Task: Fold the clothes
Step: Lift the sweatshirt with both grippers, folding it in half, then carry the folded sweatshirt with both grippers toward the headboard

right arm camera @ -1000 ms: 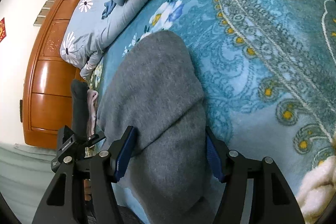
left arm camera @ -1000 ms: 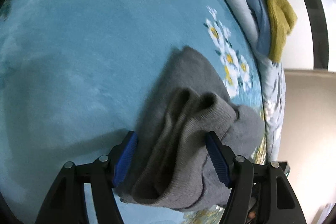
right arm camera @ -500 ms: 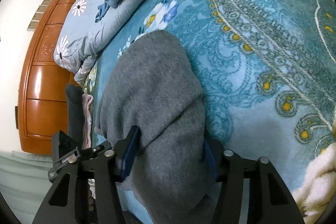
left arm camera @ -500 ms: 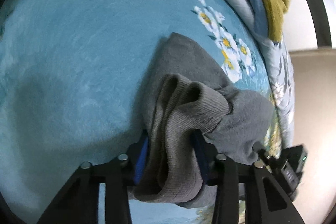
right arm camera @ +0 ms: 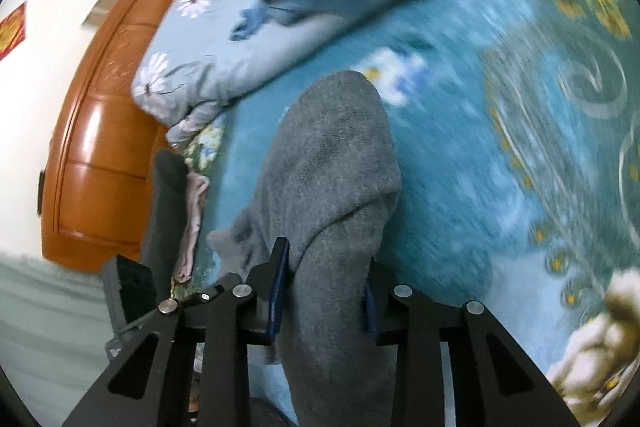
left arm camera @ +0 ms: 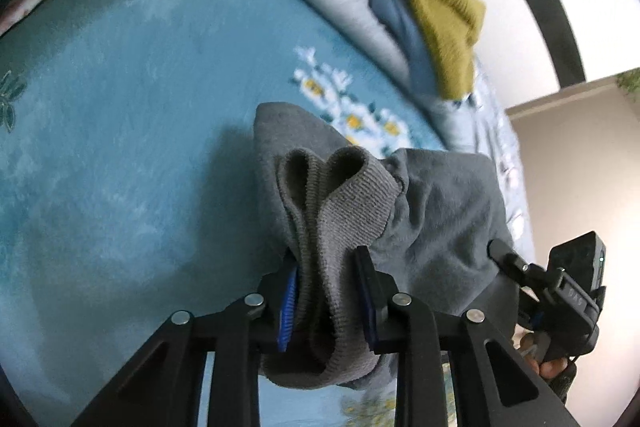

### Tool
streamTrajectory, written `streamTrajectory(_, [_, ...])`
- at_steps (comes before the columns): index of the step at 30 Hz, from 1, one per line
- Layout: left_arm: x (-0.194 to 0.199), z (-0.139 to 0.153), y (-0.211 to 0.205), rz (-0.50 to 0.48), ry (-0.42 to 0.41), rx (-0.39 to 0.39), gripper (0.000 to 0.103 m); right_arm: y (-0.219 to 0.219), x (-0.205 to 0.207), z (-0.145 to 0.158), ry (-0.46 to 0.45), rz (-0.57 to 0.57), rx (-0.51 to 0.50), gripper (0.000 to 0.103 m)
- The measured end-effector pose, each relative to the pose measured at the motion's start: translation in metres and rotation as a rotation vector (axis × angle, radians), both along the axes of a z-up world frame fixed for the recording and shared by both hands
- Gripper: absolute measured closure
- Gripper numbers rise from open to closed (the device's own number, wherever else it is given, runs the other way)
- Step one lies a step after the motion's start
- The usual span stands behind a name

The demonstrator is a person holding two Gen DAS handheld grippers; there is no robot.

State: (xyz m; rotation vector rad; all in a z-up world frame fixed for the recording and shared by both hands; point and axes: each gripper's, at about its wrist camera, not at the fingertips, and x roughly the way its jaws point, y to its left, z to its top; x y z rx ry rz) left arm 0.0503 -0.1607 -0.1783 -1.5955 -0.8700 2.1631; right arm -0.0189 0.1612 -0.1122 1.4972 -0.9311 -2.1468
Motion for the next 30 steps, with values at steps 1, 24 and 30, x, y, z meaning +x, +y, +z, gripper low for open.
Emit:
streamTrajectory(1, [0.000,0.006,-0.005,0.016,0.017,0.017,0.075,-0.006,-0.005,0.012,0.023,0.022,0.008,0.071])
streamTrajectory(24, [0.014,0.123,-0.333,0.625,0.310,-0.016,0.075,-0.398,-0.172,0.156,0.304,0.716,-0.036,0.071])
streamTrajectory(30, [0.003,0.106,-0.401,0.714,0.311,-0.049,0.075,-0.507,-0.220,0.135,0.272,0.853,-0.039,0.071])
